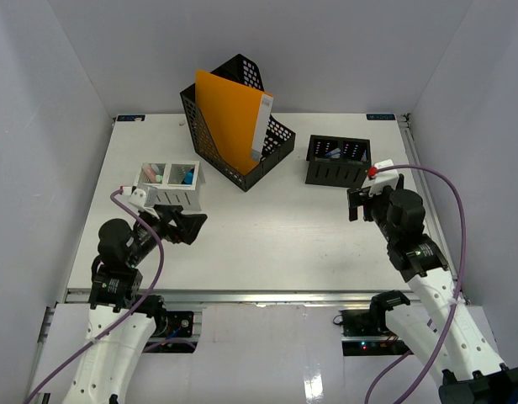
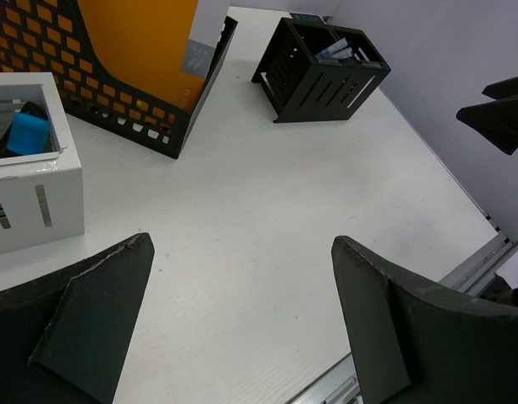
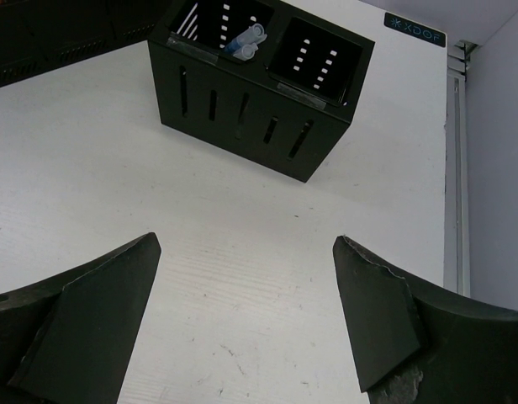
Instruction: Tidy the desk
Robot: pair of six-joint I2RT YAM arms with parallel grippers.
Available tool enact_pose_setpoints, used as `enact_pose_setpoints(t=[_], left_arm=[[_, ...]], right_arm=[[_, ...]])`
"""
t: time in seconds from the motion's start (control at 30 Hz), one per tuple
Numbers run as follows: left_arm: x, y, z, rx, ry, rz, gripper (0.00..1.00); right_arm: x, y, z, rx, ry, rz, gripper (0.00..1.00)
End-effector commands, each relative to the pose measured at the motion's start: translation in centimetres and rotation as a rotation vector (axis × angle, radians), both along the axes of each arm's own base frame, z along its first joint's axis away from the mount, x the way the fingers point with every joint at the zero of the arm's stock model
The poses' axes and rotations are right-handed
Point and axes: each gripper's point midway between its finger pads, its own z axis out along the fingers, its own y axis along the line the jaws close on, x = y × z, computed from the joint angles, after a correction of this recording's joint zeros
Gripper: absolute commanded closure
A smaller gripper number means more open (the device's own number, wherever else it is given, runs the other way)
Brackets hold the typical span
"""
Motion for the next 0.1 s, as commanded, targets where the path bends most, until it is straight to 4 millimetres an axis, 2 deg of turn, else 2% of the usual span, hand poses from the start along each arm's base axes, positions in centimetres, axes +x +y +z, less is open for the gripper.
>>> enact_pose_setpoints(t=[0.0, 0.07], left_arm=[[0.11, 0.00, 0.04, 0.008, -0.016, -0.001, 0.02], [0.11, 0.01, 0.02, 0.008, -0.016, -0.001, 0.02]], right_arm=[[0.49, -0.50, 0.77, -0.001, -0.051, -0.027, 0.10], [0.55, -0.53, 0.57, -0.006, -0.051, -0.028, 0.10]])
